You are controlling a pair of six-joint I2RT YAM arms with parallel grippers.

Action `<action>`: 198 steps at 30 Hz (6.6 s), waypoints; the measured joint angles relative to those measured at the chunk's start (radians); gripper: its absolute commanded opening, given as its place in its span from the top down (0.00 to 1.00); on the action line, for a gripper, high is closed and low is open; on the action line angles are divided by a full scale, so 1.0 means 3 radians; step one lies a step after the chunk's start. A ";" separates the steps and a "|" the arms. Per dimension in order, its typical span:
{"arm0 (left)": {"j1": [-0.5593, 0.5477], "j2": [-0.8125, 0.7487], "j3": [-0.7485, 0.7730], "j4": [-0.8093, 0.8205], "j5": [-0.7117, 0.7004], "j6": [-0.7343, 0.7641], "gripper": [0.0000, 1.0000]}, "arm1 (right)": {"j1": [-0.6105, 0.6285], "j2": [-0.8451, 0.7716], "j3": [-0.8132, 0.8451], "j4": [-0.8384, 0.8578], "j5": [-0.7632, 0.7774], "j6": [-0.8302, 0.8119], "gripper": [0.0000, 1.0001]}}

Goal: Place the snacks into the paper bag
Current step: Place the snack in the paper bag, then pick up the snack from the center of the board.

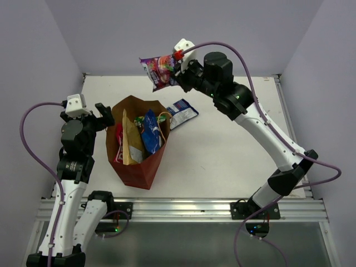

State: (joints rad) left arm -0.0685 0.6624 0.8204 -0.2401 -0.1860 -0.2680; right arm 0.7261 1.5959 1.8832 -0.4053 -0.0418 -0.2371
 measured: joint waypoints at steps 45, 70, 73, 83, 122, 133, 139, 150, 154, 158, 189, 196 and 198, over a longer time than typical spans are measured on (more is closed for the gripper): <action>-0.0017 -0.0011 0.0000 0.0000 0.0000 0.0000 0.03 | 0.0476 0.0697 0.0075 -0.0142 -0.0286 -0.0844 0.55; -0.0017 -0.0011 0.0000 0.0000 0.0001 0.0001 0.03 | 0.0478 0.1190 0.0839 -0.0254 -0.0490 -0.0387 0.50; -0.0017 -0.0011 0.0000 0.0000 0.0001 0.0001 0.03 | 0.0478 0.1330 0.0930 -0.0361 -0.0525 -0.0331 0.55; -0.0020 -0.0011 0.0000 0.0001 0.0004 0.0001 0.03 | 0.0504 0.1423 0.0952 -0.0612 -0.0718 -0.0261 0.93; -0.0020 -0.0013 -0.0004 0.0050 0.0079 0.0006 0.02 | 0.0580 0.0951 0.0563 -0.0535 -0.0425 0.0281 0.50; -0.0020 -0.0028 -0.0004 0.0050 0.0083 0.0006 0.02 | 0.0191 0.0106 -0.0315 0.0029 0.0268 0.0843 0.33; -0.0023 -0.0028 -0.0004 0.0050 0.0085 0.0006 0.02 | -0.0596 0.0033 -0.1019 0.0217 0.0001 0.1459 0.24; -0.0023 -0.0014 -0.0004 0.0051 0.0088 0.0008 0.02 | -0.1255 0.0458 -0.1228 0.0459 -0.0589 0.1928 0.26; -0.0023 0.0000 -0.0004 0.0050 0.0088 0.0008 0.02 | -0.1369 0.0870 -0.1228 0.0526 -0.0754 0.1987 0.31; -0.0023 0.0005 -0.0004 0.0050 0.0090 0.0008 0.02 | -0.1432 0.1218 -0.1228 0.0532 -0.0797 0.2017 0.34; -0.0020 0.0051 -0.0004 0.0051 0.0175 0.0008 0.03 | -0.1490 0.2063 -0.1190 0.1036 -0.1052 0.2197 1.00; -0.0020 0.0045 -0.0005 0.0051 0.0178 0.0008 0.02 | -0.1493 0.1353 -0.2361 0.1443 -0.1017 0.2538 1.00; -0.0020 0.0045 -0.0005 0.0052 0.0178 0.0008 0.02 | -0.1493 0.1094 -0.2740 0.1528 -0.0988 0.2639 1.00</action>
State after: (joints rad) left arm -0.0746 0.6758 0.8188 -0.2245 -0.1326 -0.2657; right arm 0.2783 1.9240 1.0611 0.0532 -0.3382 0.5545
